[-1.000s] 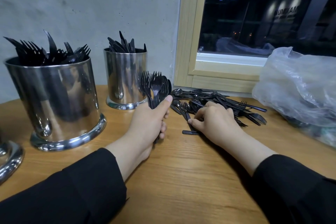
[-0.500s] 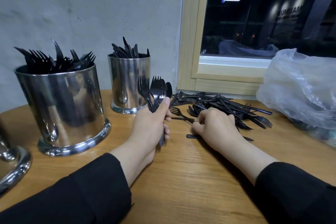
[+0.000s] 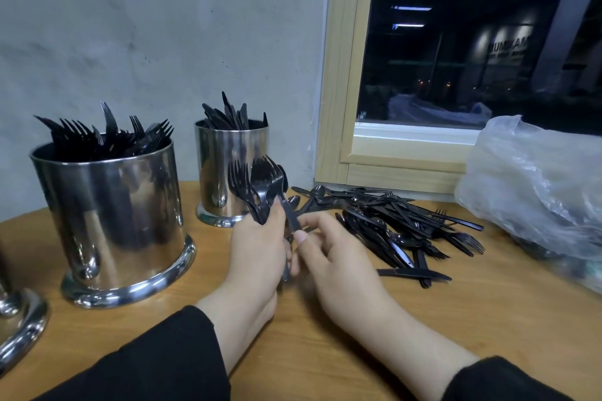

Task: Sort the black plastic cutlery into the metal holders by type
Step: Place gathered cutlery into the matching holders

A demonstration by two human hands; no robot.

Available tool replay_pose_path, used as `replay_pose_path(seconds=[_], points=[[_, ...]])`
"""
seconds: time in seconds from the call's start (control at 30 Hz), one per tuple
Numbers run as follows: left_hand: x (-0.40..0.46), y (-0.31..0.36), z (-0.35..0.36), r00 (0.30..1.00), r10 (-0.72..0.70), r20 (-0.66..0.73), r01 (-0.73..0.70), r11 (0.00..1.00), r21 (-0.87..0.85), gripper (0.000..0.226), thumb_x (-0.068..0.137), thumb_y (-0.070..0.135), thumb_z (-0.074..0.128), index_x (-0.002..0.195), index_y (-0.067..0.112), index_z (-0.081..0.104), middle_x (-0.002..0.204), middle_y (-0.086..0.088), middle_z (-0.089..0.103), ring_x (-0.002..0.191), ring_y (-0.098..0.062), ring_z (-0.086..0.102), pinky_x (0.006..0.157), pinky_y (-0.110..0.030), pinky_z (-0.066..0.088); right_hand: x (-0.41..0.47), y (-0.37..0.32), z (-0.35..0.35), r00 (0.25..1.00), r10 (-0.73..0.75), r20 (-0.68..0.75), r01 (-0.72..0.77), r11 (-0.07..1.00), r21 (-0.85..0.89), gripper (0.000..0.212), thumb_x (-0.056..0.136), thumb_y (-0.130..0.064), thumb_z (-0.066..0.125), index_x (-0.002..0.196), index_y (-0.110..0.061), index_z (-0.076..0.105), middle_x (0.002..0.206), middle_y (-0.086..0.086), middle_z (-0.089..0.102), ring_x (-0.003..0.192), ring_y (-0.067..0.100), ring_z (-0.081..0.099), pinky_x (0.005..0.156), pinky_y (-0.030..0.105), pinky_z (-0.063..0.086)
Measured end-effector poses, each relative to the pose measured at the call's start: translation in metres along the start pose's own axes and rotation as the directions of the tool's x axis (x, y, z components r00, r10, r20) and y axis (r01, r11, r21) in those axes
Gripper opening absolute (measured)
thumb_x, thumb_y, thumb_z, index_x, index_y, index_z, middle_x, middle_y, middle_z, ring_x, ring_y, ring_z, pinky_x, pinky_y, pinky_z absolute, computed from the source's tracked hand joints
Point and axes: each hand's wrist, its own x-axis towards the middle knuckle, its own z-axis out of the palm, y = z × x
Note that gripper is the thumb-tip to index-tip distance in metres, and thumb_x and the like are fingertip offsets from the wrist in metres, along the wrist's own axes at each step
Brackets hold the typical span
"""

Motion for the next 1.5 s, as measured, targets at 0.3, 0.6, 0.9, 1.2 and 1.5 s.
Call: replay_pose_path(seconds=[0.3,0.6,0.9,1.2,1.5], points=[[-0.004,0.0,0.003,1.0,-0.013,0.015,0.013,1.0,-0.028,0.048,0.104,0.047,0.053,0.081,0.005,0.057,0.046,-0.01,0.039,0.033,-0.023,0.037,0.035,-0.026,0.031,-0.002,0.002,0.0,0.998,-0.059,0.001,0.058,0.993,-0.1,0.038,0.104,-0.019,0.05,0.133,-0.042,0.058,0.061,-0.007,0.064,0.061,0.009,0.062,0.073,0.03,0.053],[-0.005,0.003,0.001,0.989,-0.043,0.139,0.054,0.996,-0.07,0.04,0.102,0.029,0.059,0.063,0.019,0.055,0.063,-0.009,0.05,0.044,-0.02,0.042,0.046,-0.03,0.034,0.0,0.001,-0.017,0.983,-0.114,-0.142,0.083,0.975,-0.207,0.01,0.102,-0.03,0.054,0.098,-0.03,0.063,0.078,-0.02,0.069,0.07,0.002,0.062,0.065,0.02,0.043],[-0.014,0.006,0.001,0.851,-0.148,0.504,0.182,0.983,-0.02,0.032,0.103,0.026,0.052,0.076,0.014,0.042,0.071,-0.012,0.053,0.041,-0.018,0.033,0.041,-0.023,0.026,0.012,0.0,-0.026,0.965,0.062,-0.255,0.015,0.957,0.289,0.029,0.1,-0.031,0.056,0.125,-0.026,0.042,0.08,0.011,0.06,0.054,0.015,0.062,0.059,0.028,0.052],[-0.018,0.007,0.002,0.805,-0.203,0.557,0.154,0.979,0.134,0.035,0.104,0.025,0.051,0.071,0.018,0.041,0.066,-0.004,0.046,0.042,-0.016,0.028,0.043,-0.024,0.021,0.019,0.013,-0.033,0.939,0.083,-0.335,-0.026,0.985,0.172,0.018,0.102,-0.037,0.052,0.12,-0.034,0.053,0.095,-0.008,0.064,0.084,0.012,0.061,0.082,0.035,0.051],[-0.019,0.005,0.003,0.816,-0.158,0.556,0.066,0.981,0.182,0.041,0.106,0.025,0.052,0.065,0.02,0.056,0.079,-0.013,0.066,0.051,-0.028,0.053,0.049,-0.031,0.043,0.014,0.011,-0.031,0.975,0.112,-0.192,-0.075,0.978,0.194,0.041,0.108,-0.038,0.037,0.088,-0.005,0.052,0.058,0.016,0.064,0.042,0.024,0.053,0.049,0.029,0.04]])
